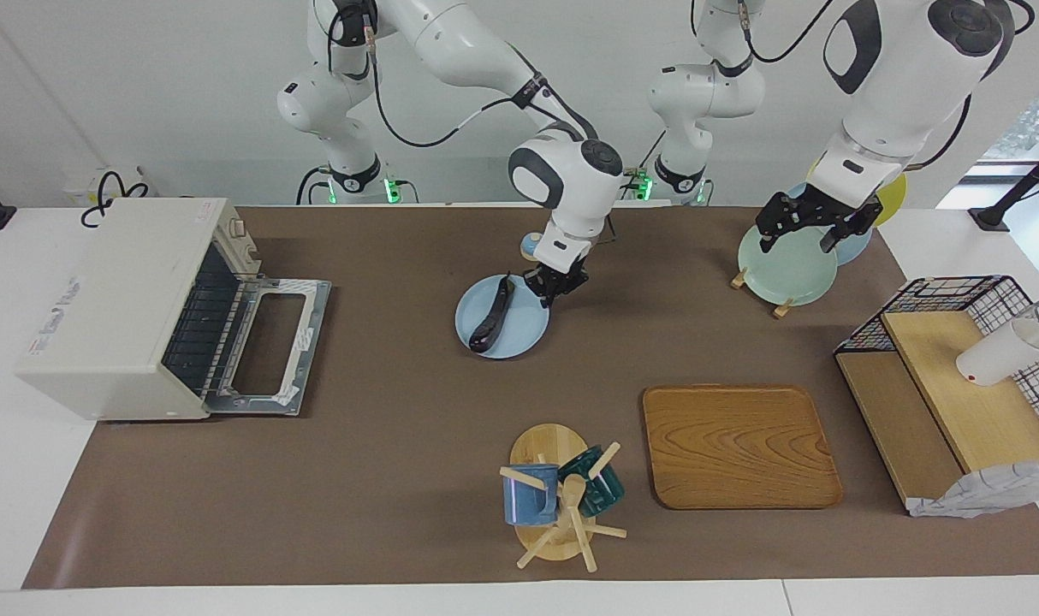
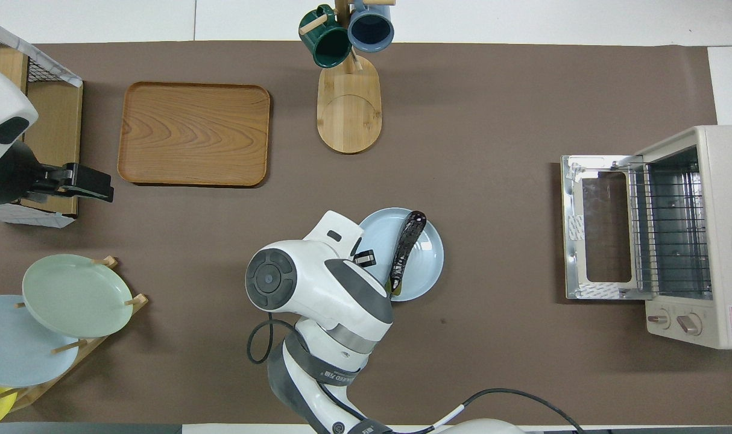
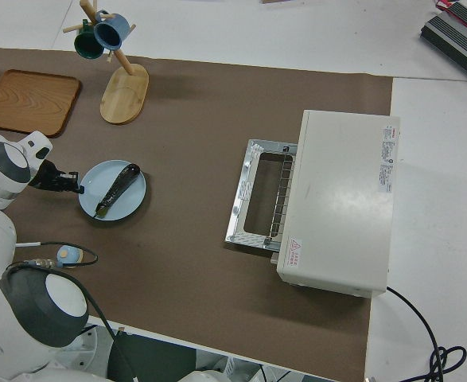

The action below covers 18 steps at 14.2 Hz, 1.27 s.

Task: Put eggplant into oven
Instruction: 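Carry the eggplant into the open oven with the right gripper and release, then push the oven door closed with the right gripper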

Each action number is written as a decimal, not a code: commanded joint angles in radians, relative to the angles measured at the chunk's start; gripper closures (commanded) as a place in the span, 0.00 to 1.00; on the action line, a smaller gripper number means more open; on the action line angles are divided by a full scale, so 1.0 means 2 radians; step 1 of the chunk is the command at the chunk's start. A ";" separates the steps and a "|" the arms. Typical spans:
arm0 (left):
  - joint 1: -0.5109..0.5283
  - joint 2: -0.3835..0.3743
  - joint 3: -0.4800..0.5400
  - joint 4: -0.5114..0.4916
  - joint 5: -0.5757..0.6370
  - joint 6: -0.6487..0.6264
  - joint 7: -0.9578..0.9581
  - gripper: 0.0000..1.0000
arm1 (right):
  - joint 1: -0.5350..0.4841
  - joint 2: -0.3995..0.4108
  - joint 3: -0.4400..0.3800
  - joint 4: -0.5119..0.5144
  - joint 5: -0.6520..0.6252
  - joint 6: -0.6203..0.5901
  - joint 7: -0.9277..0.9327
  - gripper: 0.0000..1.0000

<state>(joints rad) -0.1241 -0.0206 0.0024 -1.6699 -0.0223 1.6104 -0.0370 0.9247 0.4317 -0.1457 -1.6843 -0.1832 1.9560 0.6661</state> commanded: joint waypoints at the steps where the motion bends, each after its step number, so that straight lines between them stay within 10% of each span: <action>1: 0.001 -0.010 0.002 -0.009 0.000 0.003 0.000 0.00 | -0.078 -0.065 0.002 -0.037 -0.023 -0.029 -0.034 1.00; 8: 0.001 -0.010 0.002 -0.009 0.000 0.003 0.000 0.00 | -0.343 -0.176 0.002 -0.148 -0.013 -0.025 -0.337 1.00; 15: 0.001 -0.010 0.002 -0.009 0.000 0.003 0.000 0.00 | -0.432 -0.198 0.002 -0.226 0.023 0.035 -0.415 1.00; 18: 0.001 -0.010 0.002 -0.009 0.000 0.003 0.000 0.00 | -0.428 -0.199 0.003 -0.225 0.026 0.030 -0.416 0.68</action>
<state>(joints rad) -0.1240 -0.0212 0.0030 -1.6699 -0.0223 1.6104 -0.0370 0.0790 0.0653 -0.1551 -2.1035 -0.1570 2.0077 -0.1406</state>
